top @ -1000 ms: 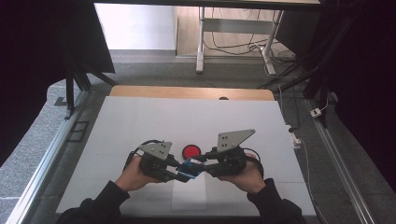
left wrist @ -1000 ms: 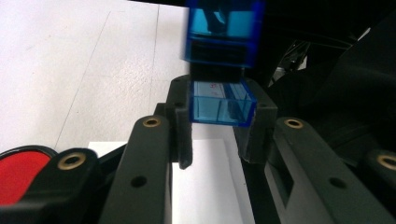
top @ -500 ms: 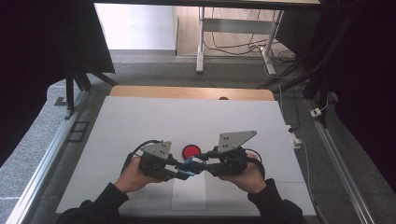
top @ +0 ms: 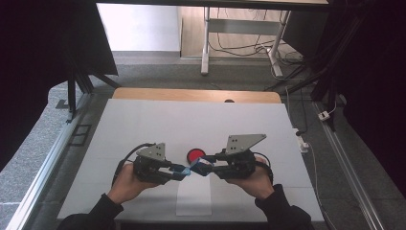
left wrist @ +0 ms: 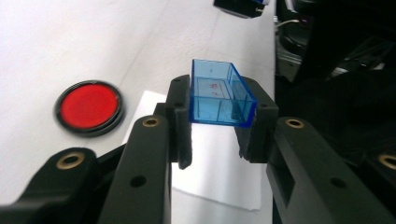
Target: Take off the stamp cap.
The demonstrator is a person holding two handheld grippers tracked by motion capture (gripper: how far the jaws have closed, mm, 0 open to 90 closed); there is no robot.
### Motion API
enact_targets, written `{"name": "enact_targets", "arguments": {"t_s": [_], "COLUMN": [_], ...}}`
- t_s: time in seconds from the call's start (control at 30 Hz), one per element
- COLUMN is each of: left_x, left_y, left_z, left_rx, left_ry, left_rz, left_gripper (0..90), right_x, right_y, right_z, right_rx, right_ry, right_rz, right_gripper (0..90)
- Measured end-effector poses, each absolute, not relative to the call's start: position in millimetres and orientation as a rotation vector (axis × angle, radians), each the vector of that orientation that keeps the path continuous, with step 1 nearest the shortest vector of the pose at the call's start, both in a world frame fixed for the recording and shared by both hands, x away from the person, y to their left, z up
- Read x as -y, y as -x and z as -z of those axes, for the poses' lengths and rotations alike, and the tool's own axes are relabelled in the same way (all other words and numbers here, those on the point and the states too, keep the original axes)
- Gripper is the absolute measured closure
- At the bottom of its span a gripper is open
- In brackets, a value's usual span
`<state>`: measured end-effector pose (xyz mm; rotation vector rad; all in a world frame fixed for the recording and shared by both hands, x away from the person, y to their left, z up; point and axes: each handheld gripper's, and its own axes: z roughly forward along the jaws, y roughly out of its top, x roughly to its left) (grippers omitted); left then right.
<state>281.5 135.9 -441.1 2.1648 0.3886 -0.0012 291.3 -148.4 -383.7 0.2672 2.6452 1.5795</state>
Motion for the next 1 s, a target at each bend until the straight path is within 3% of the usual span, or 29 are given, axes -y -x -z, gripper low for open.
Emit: {"name": "enact_targets", "arguments": {"t_s": [1.0], "left_x": [-216.7], "left_y": [-226.3], "left_z": [450.3], "left_rx": [-0.852], "left_ry": [-2.016], "left_rz": [-0.147], "left_gripper": [68.2], "right_x": [152.3], "right_y": [-291.0], "right_z": [386.0], "right_rx": [-2.612], "right_ry": [-0.325], "right_rz": [-1.529], "right_gripper": [71.7]}}
